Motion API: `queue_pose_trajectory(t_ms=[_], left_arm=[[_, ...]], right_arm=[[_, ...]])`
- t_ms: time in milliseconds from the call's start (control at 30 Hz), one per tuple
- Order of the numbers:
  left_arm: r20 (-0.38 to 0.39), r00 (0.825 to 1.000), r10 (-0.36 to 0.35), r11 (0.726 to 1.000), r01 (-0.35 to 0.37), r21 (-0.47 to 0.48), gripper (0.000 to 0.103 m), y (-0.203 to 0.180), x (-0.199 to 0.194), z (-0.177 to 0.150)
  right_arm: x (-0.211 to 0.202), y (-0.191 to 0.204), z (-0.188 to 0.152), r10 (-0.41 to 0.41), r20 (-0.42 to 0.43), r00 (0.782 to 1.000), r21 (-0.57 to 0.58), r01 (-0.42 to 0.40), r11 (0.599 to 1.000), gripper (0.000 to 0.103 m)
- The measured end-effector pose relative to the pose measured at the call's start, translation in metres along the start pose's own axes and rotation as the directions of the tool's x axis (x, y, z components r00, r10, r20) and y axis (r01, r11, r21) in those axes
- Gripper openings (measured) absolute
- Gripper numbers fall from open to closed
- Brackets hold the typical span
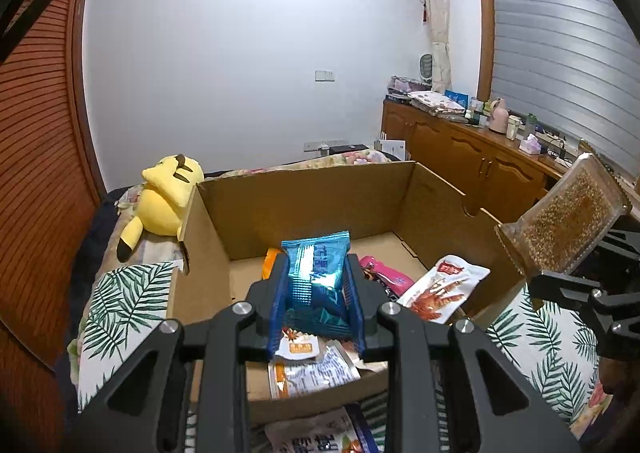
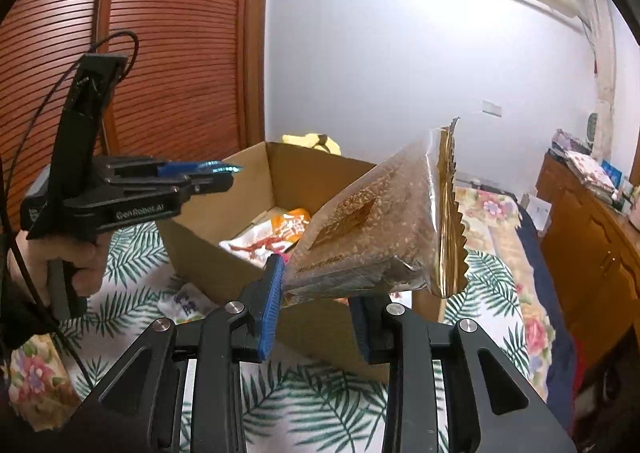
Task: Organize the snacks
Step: 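Lift both held packets and carry them over the cardboard box, then open the left tool to drop the blue packet into the box, then open the right tool to drop the grain bar into the box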
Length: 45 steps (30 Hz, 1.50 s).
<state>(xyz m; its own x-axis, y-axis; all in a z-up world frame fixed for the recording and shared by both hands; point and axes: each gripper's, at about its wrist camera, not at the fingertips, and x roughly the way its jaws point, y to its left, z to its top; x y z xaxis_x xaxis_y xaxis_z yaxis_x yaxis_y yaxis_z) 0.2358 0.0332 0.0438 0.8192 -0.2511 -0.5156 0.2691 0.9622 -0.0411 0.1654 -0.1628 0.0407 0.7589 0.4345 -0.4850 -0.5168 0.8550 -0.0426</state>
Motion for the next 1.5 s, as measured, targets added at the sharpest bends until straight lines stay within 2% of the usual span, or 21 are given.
queue_pose_trajectory(t_ms=[300,467,533,667,700,900,967,1033,1367,1433,1500], left_arm=[[-0.04,0.999,-0.01,1.0,0.01,-0.007,0.025,0.008,0.023,0.0],[-0.076,0.997,-0.032,0.999,0.03,-0.022,0.027,0.01,0.034,-0.004],[-0.09,0.995,-0.04,0.999,0.038,-0.029,0.039,0.012,0.037,-0.006],[-0.086,0.996,-0.039,0.999,0.037,-0.032,0.047,0.014,0.035,-0.008],[-0.086,0.996,-0.038,0.999,0.035,-0.036,0.052,0.015,0.034,-0.009],[-0.066,0.997,-0.037,0.998,0.033,-0.056,0.057,0.021,0.024,-0.009],[-0.056,0.998,-0.037,0.998,0.034,-0.05,0.065,0.022,0.02,-0.009],[-0.038,0.999,-0.034,0.998,0.032,-0.053,0.086,0.024,0.016,-0.008],[-0.005,1.0,-0.01,0.998,0.009,-0.062,0.087,0.035,0.005,-0.007],[-0.005,1.0,-0.007,0.998,0.007,-0.061,0.088,0.035,0.003,-0.008],[-0.004,1.0,-0.002,0.998,0.002,-0.061,0.088,0.035,0.002,-0.009]], right_arm=[[0.026,-0.01,0.01,0.012,-0.016,1.0,0.025,-0.012,1.0,0.03],[0.046,-0.019,0.011,0.035,-0.054,0.998,0.068,-0.032,0.997,0.03],[0.054,-0.021,0.011,0.042,-0.074,0.996,0.08,-0.036,0.996,0.03],[0.063,-0.02,0.011,0.047,-0.096,0.994,0.086,-0.039,0.996,0.03],[0.065,-0.019,0.011,0.047,-0.1,0.994,0.084,-0.039,0.996,0.03],[0.078,-0.017,0.011,0.063,-0.14,0.988,0.094,-0.05,0.994,0.03],[0.082,-0.017,0.012,0.069,-0.151,0.986,0.1,-0.054,0.994,0.03],[0.086,-0.018,0.012,0.081,-0.167,0.983,0.113,-0.063,0.992,0.031],[0.091,-0.016,0.011,0.09,-0.185,0.979,0.138,-0.065,0.988,0.033],[0.092,-0.016,0.011,0.081,-0.189,0.979,0.137,-0.055,0.989,0.038],[0.092,-0.019,0.012,0.063,-0.192,0.979,0.142,-0.036,0.989,0.058]])
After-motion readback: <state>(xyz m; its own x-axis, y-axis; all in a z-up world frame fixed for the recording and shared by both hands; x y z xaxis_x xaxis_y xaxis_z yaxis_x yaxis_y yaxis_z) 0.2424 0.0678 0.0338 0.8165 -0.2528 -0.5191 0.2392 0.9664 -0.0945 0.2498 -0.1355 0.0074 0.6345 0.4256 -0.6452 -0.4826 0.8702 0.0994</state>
